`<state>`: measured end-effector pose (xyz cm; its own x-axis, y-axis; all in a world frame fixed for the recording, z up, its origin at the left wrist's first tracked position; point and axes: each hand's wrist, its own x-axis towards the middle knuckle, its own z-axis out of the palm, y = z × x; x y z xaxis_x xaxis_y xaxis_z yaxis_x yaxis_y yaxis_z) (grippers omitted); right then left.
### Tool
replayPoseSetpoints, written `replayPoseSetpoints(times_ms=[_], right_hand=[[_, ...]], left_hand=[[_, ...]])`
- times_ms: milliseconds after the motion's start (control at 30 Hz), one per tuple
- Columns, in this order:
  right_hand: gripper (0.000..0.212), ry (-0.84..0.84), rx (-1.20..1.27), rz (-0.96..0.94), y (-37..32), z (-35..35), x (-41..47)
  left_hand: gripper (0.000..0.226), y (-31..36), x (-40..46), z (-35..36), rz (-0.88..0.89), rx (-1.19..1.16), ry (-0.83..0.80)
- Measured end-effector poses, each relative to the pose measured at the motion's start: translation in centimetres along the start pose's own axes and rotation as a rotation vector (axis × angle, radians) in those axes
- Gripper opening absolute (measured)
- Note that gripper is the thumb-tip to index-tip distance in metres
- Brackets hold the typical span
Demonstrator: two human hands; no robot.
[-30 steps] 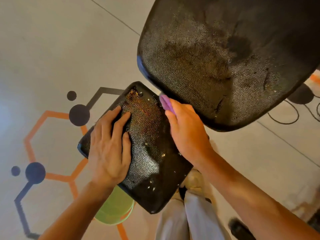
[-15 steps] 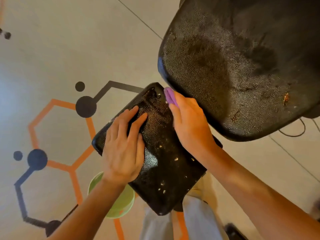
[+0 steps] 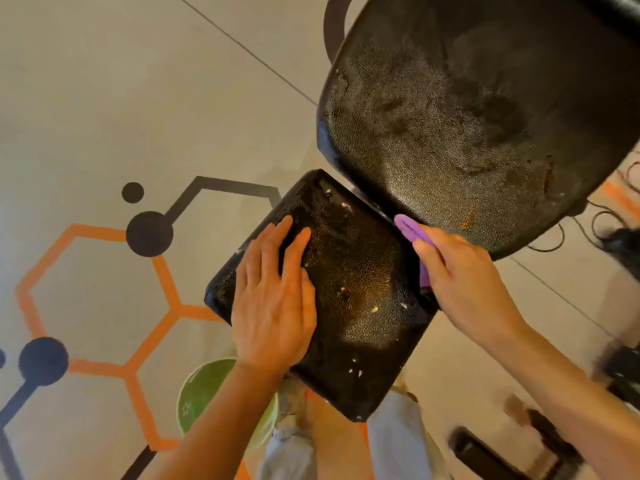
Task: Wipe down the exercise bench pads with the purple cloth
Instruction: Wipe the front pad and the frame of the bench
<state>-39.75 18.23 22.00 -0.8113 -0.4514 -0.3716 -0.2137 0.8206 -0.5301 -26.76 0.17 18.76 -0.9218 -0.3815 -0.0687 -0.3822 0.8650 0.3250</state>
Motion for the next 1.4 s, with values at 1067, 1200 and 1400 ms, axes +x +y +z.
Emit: replayPoseSetpoints(times_ms=[1067, 1200, 1400], right_hand=[[0.061, 0.239, -0.277, 0.092, -7.1, 13.1, -12.4], [0.057, 0.297, -0.318, 0.182, -2.8, 9.3, -4.5], [0.064, 0.278, -0.325, 0.225, -8.9, 14.1, -12.4]], left_hand=[[0.038, -0.5, -0.3, 0.5, 0.094, 0.026, 0.017], [0.037, -0.5, -0.2, 0.5, 0.104, 0.028, 0.038], [0.038, -0.5, -0.2, 0.4, 0.105, 0.014, 0.050]])
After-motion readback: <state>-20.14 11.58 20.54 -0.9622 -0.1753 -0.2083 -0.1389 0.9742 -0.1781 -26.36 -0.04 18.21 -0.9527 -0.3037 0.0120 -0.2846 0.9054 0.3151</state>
